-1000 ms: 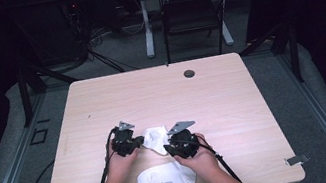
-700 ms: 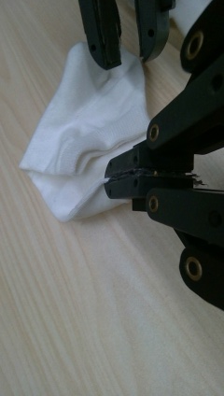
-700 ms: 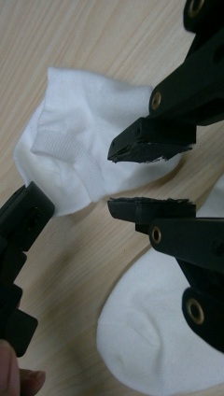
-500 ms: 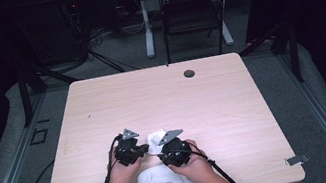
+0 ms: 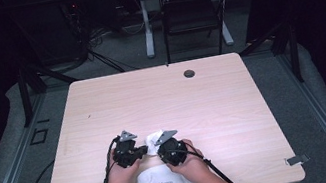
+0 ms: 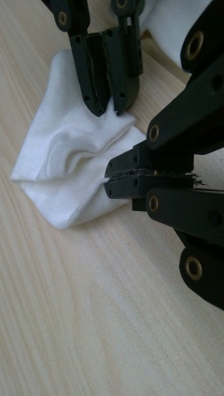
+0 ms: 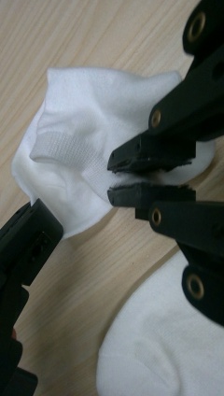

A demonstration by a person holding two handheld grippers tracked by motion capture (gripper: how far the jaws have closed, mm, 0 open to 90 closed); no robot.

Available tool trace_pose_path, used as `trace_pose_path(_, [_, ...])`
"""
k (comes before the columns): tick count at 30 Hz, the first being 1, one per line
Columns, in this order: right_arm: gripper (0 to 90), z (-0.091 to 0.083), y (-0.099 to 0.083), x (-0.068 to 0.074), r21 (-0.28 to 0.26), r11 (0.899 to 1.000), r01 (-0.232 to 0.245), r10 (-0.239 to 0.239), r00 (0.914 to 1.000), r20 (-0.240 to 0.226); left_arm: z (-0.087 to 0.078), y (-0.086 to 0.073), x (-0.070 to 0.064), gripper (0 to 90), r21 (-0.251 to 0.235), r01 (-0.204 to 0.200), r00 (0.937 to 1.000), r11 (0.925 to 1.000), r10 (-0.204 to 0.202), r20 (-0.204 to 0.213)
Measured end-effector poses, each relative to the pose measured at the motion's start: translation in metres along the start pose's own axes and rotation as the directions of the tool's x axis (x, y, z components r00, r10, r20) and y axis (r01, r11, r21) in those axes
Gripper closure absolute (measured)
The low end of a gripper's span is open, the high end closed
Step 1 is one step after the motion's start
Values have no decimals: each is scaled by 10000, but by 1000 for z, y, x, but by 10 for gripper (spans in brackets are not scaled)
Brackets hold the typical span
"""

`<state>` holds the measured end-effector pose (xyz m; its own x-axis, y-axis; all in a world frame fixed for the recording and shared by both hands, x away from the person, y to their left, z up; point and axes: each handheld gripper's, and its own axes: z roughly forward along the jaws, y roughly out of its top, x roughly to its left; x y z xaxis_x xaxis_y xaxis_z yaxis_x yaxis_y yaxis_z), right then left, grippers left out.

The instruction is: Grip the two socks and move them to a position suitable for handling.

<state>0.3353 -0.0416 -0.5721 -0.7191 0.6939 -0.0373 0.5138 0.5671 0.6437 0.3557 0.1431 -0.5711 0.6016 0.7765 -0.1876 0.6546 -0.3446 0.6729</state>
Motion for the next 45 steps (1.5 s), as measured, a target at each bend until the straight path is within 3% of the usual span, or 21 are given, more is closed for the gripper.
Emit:
trace_pose_path(5, [870, -3, 0, -5, -66, 9989, -464, 461, 9983, -351, -1, 0, 1, 896, -70, 31, 10000, 10000, -31, -46])
trace_pose_path(6, [871, -8, 0, -7, -279, 9968, -749, 733, 9957, -559, -2, -1, 1, 896, -82, 36, 10000, 10000, -37, -84])
trace_pose_path(9, [871, -17, 0, -10, -718, 9921, -1032, 979, 9925, -738, -5, -2, 4, 896, -98, 58, 9999, 9999, -59, -117])
trace_pose_path(20, [871, -47, -9, -29, -1345, 9784, -1568, 1522, 9874, -439, -14, -7, 14, 896, -69, 266, 9992, 9996, -268, -283])
trace_pose_path(23, [872, -53, -18, -41, -1420, 9702, -1963, 1941, 9805, -296, -16, -8, 16, 896, -68, 246, 9992, 9997, -248, -326])
trace_pose_path(32, [870, -51, -33, -56, -1108, 9646, -2393, 2409, 9705, 16, -15, -8, 17, 896, -83, 329, 9988, 9994, -332, -371])
trace_pose_path(45, [869, -41, -43, -56, -807, 9686, -2353, 2373, 9713, 161, -16, -17, 20, 895, -67, 523, 9981, 9986, -525, -328])
